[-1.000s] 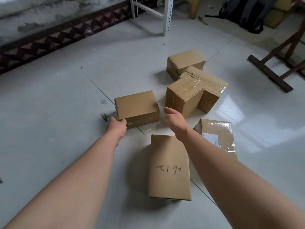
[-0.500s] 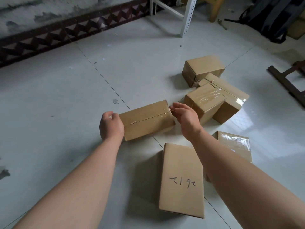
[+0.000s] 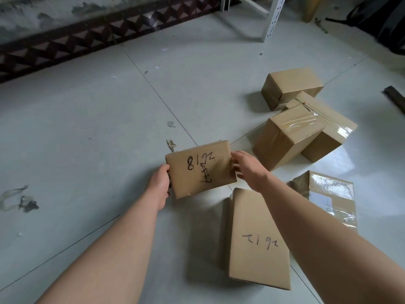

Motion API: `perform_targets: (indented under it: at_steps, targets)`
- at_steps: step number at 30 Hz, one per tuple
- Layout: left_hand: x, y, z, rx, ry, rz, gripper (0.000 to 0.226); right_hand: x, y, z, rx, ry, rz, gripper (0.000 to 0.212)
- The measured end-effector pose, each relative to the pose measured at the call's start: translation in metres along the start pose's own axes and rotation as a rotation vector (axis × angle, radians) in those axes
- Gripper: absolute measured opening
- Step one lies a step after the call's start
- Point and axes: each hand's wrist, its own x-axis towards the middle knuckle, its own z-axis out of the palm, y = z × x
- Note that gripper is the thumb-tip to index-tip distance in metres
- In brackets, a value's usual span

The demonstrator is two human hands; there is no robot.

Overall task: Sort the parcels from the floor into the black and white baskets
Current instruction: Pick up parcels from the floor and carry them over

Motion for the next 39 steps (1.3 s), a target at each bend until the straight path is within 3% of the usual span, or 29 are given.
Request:
perform_targets:
  at_steps: [5,7,12,14,17,20,25,29,33,37,39]
  targets:
    - [-0.016,0.016,0.004,0.082,0.145,0.220,0.045,-0.020,-0.018,-0.016,0.046,-0.022,-0.064,0.032]
    - [-0.029,0.024,0.008,0.100,0.195,0.292,0.043,-0.032,-0.024,-0.029,0.092,0.013,-0.059,0.032]
    - [-0.077,0.040,0.032,0.131,-0.023,0.359,0.038,-0.080,-0.014,-0.072,0.123,0.170,-0.003,0.040]
    - [-0.095,0.044,0.042,0.182,-0.088,0.373,0.040,-0.108,-0.005,-0.087,0.016,0.170,0.042,0.047]
    - [-0.122,0.038,0.059,0.222,-0.184,0.406,0.032,-0.142,0.017,-0.107,0.044,0.076,0.149,0.053]
    - [-0.137,0.024,0.075,0.247,-0.256,0.364,0.025,-0.165,0.036,-0.113,0.023,-0.020,0.235,0.059]
    - [-0.141,-0.002,0.093,0.313,-0.324,0.290,0.036,-0.197,0.065,-0.118,0.050,-0.081,0.314,0.055]
    - [-0.144,-0.017,0.091,0.422,-0.329,0.114,0.065,-0.194,0.079,-0.111,-0.177,0.034,0.268,0.067]
    - [-0.152,-0.027,0.079,0.517,-0.419,-0.076,0.083,-0.188,0.087,-0.094,-0.003,-0.037,0.260,0.074]
    - [-0.152,-0.036,0.077,0.454,-0.516,-0.126,0.073,-0.178,0.102,-0.083,0.099,-0.108,0.256,0.087]
    - [-0.149,-0.038,0.082,0.448,-0.491,-0.085,0.062,-0.174,0.101,-0.080,0.179,-0.092,0.226,0.078]
